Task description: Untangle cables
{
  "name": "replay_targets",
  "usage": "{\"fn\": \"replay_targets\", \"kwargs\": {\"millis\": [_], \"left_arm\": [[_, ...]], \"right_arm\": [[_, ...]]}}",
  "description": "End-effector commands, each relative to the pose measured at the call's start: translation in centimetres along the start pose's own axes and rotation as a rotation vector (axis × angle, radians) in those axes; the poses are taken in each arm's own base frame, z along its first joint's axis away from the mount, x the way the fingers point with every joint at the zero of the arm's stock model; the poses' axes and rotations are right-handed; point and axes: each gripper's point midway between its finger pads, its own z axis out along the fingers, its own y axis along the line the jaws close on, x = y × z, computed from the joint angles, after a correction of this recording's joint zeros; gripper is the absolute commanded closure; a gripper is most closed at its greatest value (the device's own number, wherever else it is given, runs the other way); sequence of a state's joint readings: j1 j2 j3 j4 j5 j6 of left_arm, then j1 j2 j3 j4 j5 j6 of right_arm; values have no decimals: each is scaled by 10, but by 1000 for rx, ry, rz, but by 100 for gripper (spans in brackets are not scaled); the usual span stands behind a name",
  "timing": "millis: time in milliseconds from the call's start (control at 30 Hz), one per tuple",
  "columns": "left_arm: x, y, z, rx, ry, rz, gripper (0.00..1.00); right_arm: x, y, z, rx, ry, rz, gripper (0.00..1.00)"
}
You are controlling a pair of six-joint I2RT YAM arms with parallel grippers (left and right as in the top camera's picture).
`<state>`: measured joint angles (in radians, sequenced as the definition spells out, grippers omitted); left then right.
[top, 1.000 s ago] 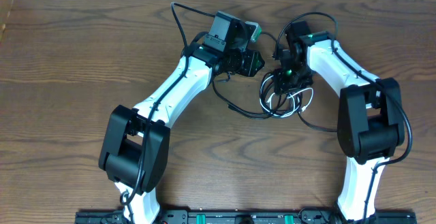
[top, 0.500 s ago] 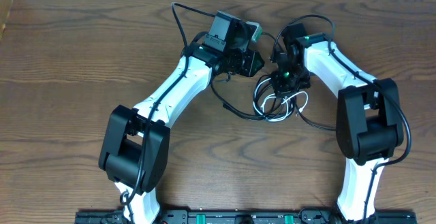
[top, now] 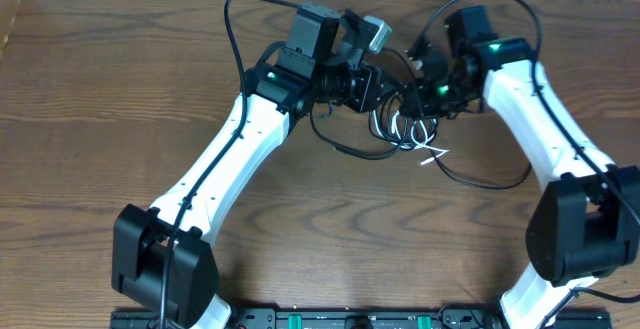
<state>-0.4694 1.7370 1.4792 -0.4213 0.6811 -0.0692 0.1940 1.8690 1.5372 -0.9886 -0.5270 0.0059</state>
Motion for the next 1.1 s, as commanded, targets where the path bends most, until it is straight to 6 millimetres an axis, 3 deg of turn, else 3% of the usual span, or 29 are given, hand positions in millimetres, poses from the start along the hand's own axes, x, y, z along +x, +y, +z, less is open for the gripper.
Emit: {"fn": "replay_targets", "kwargs": {"millis": [0, 200, 433, 700, 1067], "left_arm": [[14, 2, 4, 8, 51, -12, 58], [34, 11, 11, -50, 126, -14, 58], [42, 12, 40, -77, 148, 17, 58], [32, 55, 43, -352, 82, -39, 58], [18, 67, 51, -388, 15, -31, 58]], "right_arm": [[-9, 14, -22, -131, -55, 13, 99], [-11, 16, -34, -223, -75, 45, 99], [-12, 34, -40, -340, -81, 38, 99], [-10, 44, -44, -401, -76, 32, 99], [-4, 65, -54, -531, -63, 20, 99]]}}
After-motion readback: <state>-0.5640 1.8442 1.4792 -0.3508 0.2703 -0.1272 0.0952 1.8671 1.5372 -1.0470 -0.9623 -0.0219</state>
